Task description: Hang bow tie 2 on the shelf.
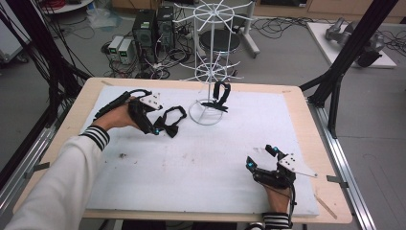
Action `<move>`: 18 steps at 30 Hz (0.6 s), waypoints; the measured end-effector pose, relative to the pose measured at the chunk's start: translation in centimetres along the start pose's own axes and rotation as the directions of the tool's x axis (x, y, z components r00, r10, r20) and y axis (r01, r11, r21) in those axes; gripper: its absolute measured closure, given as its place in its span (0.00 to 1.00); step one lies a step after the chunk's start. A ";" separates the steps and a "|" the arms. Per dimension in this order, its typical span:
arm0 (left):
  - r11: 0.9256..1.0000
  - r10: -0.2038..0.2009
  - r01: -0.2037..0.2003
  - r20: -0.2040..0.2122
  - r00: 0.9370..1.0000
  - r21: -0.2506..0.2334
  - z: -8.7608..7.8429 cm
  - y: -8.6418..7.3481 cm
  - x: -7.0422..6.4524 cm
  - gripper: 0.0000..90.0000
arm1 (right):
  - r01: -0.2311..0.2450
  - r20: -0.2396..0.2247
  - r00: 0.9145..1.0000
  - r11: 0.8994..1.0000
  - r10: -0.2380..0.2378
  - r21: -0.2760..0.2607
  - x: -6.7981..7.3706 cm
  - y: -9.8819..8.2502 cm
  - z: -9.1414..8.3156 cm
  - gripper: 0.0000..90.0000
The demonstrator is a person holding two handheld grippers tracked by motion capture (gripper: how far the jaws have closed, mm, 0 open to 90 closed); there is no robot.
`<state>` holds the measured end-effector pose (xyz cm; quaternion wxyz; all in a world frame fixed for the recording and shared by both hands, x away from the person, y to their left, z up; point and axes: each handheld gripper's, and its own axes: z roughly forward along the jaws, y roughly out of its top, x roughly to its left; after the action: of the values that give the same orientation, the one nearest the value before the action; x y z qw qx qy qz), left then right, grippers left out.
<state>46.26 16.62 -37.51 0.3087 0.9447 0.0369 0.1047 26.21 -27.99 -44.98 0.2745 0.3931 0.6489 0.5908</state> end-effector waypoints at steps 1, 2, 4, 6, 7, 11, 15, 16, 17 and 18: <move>1.000 -0.001 0.001 0.004 1.000 -0.002 0.3 0.0 0.0 0.12 | 0.003 0.000 1.000 1.000 -0.003 -0.001 0.0 0.0 0.0 0.12; 1.000 0.012 -0.012 0.016 1.000 -0.001 0.6 0.1 0.1 0.12 | 0.006 0.001 1.000 1.000 -0.006 -0.005 0.0 0.0 0.0 0.12; 1.000 0.008 -0.008 0.032 0.999 -0.001 1.0 0.0 0.2 0.14 | 0.005 0.001 1.000 1.000 -0.005 -0.007 0.0 0.0 0.0 0.12; 1.000 0.019 -0.019 0.030 0.999 0.024 1.4 -0.2 0.2 0.15 | 0.004 0.001 1.000 1.000 -0.004 -0.008 0.0 0.0 0.0 0.12; 0.999 0.022 -0.023 0.030 0.999 0.035 1.7 -0.3 0.3 0.15 | 0.003 0.003 1.000 1.000 -0.003 -0.005 0.0 0.0 0.0 0.12; 0.997 0.040 -0.042 0.026 0.999 0.072 2.2 -0.6 0.5 0.20 | 0.005 -0.007 1.000 1.000 -0.005 -0.011 0.0 -0.1 0.0 0.12; 0.993 0.054 -0.056 0.020 0.998 0.099 2.7 -0.8 0.8 0.23 | -0.003 -0.009 1.000 1.000 0.003 -0.014 -0.1 -0.1 -0.1 0.12; 0.992 0.060 -0.061 0.014 0.998 0.108 2.8 -0.8 0.8 0.23 | -0.005 -0.009 1.000 1.000 0.005 -0.012 0.0 -0.1 -0.2 0.12; 0.992 0.061 -0.062 0.014 0.998 0.108 3.0 -0.8 0.8 0.24 | -0.001 -0.011 1.000 1.000 0.001 -0.013 0.0 -0.1 -0.2 0.12; 0.991 0.067 -0.068 0.016 0.998 0.119 3.0 -0.8 0.8 0.25 | 0.000 -0.008 1.000 1.000 0.000 -0.015 0.0 -0.1 -0.1 0.12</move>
<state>47.68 15.63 -40.23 0.2480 0.9628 0.0091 0.1069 26.09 -28.06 -45.08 0.2749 0.3887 0.6456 0.5971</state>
